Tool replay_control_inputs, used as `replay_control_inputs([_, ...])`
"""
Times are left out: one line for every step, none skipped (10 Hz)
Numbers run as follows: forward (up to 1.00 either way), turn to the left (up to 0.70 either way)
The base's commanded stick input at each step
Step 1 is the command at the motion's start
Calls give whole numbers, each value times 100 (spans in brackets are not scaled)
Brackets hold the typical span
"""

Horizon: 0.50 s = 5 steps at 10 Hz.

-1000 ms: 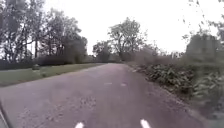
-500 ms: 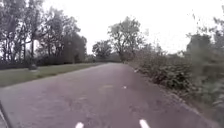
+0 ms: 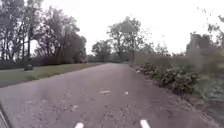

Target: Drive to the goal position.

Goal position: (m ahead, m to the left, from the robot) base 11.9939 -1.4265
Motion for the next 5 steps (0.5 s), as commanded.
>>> replay_control_inputs([70, 0])
replay_control_inputs([70, 0])
replay_control_inputs([70, 0])
replay_control_inputs([70, 0])
replay_control_inputs([70, 0])
